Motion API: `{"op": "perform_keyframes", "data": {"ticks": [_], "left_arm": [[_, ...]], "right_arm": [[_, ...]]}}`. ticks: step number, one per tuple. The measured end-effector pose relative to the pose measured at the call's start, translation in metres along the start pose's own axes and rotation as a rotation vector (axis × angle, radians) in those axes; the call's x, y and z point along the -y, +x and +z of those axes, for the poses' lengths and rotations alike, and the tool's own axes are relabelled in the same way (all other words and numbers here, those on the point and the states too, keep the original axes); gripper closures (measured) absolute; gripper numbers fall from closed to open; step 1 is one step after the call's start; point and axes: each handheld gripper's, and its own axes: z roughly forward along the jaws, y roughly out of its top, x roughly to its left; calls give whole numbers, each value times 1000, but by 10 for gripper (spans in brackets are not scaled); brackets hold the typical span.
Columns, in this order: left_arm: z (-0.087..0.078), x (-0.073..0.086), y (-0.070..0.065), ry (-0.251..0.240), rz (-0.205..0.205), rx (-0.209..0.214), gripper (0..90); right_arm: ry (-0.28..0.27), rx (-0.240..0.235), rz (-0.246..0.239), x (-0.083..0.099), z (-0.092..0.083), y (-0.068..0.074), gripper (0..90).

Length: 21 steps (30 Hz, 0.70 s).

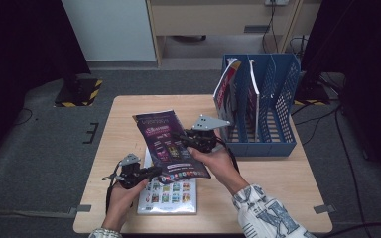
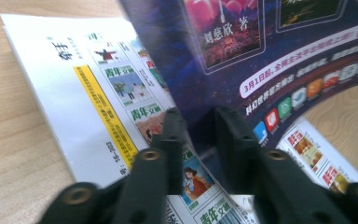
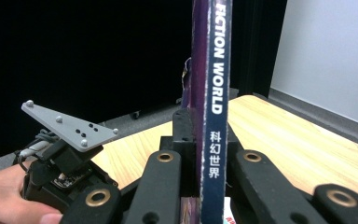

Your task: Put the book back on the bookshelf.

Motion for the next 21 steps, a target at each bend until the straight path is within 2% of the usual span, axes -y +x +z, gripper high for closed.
{"op": "perform_keyframes", "data": {"ticks": [2, 4, 5, 11, 16, 21], "left_arm": [[1, -1, 0, -2, -6, -1, 783], [3, -2, -1, -3, 3, -17, 798], [4, -3, -4, 4, 18, -39, 798], [0, -5, -7, -2, 47, -79, 809], [-1, -7, -8, 1, 73, -103, 812], [-4, -8, -8, -9, 77, -121, 818]], "right_arm": [[-2, -1, 2, 0, -1, -1, 843], [2, 0, -3, 0, -2, -1, 843], [8, 2, -9, 1, -2, -1, 842], [21, 13, -18, 1, -4, -4, 841], [26, 18, -21, 2, -5, -5, 840], [29, 19, -23, 2, -5, -6, 839]]}}
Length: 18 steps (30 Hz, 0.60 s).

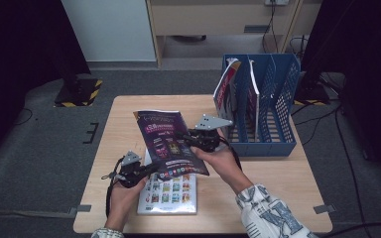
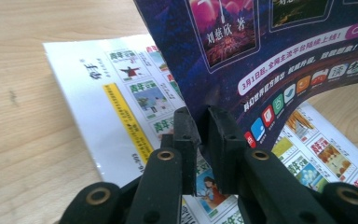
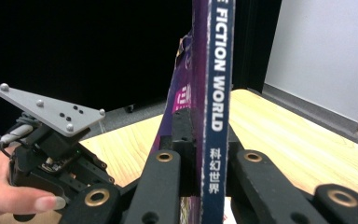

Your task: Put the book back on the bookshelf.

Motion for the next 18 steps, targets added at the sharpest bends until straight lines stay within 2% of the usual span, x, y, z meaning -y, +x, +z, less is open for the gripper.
{"op": "perform_keyframes", "data": {"ticks": [7, 18], "left_arm": [[-6, -2, 3, -11, 17, -42, 824], [-7, -3, 1, -13, 33, -54, 823]], "right_arm": [[9, 3, -7, 1, 0, -1, 836], [9, 23, -4, 4, -1, -4, 834]]}}
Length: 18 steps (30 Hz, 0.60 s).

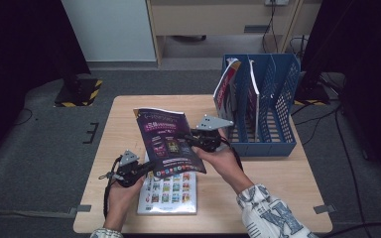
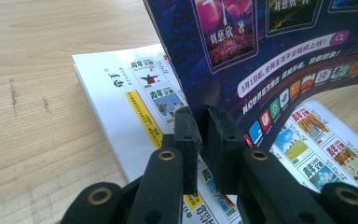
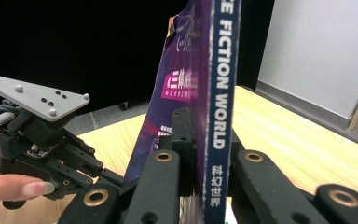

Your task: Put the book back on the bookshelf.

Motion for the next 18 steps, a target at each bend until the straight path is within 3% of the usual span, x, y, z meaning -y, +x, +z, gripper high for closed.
{"op": "perform_keyframes", "data": {"ticks": [14, 18], "left_arm": [[-4, -2, 1, -5, 21, -30, 826], [-11, -4, 5, -23, 24, -58, 827]], "right_arm": [[3, 7, 3, 2, 0, -1, 832], [4, 6, 2, 2, 0, -1, 835]]}}
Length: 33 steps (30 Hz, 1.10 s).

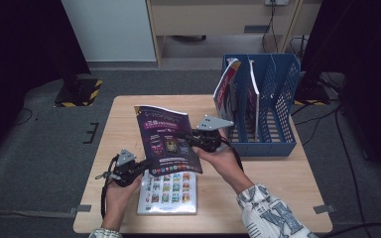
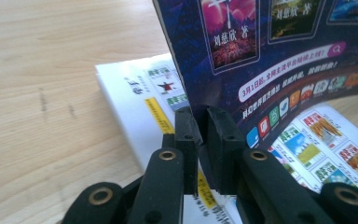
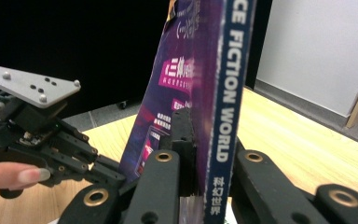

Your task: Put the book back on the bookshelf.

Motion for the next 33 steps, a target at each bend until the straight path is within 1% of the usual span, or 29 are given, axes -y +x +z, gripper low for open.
{"op": "perform_keyframes", "data": {"ticks": [1, 3, 6, 16, 20, 21, 22, 23, 25, 26, 33], "left_arm": [[0, 0, 0, 0, 0, 0, 827], [-3, -1, 2, -1, 12, -21, 827], [-5, -1, 4, -3, 16, -38, 827], [-6, 0, 4, -8, 21, -42, 826], [-6, 0, 4, -9, 21, -41, 826], [-6, 0, 4, -9, 21, -41, 826], [-6, 0, 4, -10, 21, -41, 826], [-6, 0, 4, -9, 20, -42, 826], [-6, 0, 4, -10, 20, -41, 826], [-6, 1, 4, -9, 21, -41, 826], [-6, 1, 4, -8, 25, -44, 826]], "right_arm": [[0, 0, 0, 0, 0, 0, 835], [0, -6, 0, 0, 1, 1, 835], [0, -13, 1, 0, 2, 2, 833], [0, -30, 2, 5, 2, 3, 793], [-3, -45, 11, 4, 3, 2, 746], [-3, -45, 11, 4, 3, 2, 746], [-1, -51, 15, 4, 3, 2, 722], [1, -64, 30, 3, 5, 1, 690], [2, -72, 35, 2, 5, 1, 678], [4, -87, 41, 1, 5, 0, 669], [10, -118, 29, -2, 9, 2, 632]]}}
